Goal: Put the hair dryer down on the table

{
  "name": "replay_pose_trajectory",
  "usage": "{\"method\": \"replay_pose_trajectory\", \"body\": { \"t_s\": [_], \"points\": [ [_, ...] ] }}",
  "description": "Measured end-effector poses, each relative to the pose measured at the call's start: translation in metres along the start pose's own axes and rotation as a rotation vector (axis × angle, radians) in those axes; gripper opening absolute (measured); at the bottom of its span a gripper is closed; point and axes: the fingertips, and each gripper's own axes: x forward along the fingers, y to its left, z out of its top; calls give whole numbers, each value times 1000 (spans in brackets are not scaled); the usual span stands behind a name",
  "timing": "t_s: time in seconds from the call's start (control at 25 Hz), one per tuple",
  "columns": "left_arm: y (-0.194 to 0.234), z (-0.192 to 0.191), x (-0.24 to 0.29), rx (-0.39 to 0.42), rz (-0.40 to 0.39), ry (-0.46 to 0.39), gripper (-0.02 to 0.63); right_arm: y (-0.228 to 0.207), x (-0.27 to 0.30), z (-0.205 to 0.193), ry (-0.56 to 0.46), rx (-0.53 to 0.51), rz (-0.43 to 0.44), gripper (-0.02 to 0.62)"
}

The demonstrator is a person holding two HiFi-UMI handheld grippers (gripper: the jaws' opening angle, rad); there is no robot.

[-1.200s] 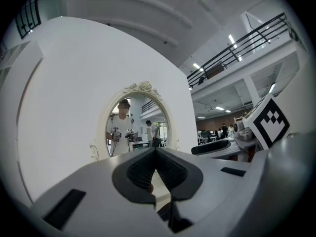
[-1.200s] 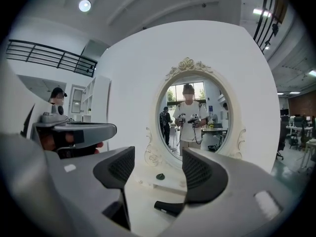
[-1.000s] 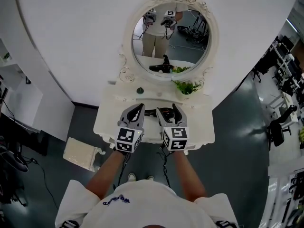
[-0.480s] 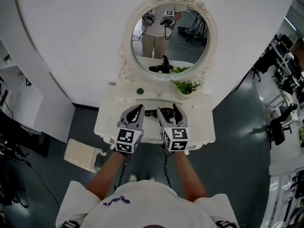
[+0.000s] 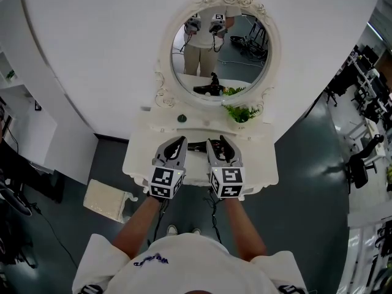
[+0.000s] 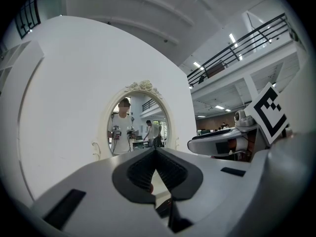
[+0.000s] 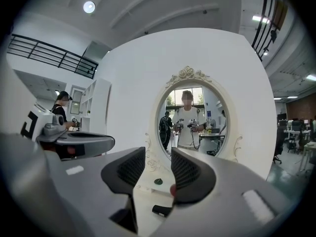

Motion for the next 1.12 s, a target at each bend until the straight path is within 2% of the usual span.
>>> {"method": "replay_pose_trajectory", "body": {
  "t_s": [0.48, 1.12],
  "points": [
    [-3, 1, -1, -4, -3, -3, 8, -4, -8, 6, -22, -23, -31, 28],
    [-7, 2, 5, -5, -15, -7, 8, -7, -9, 8, -24, -33, -38, 11]
  ]
}}
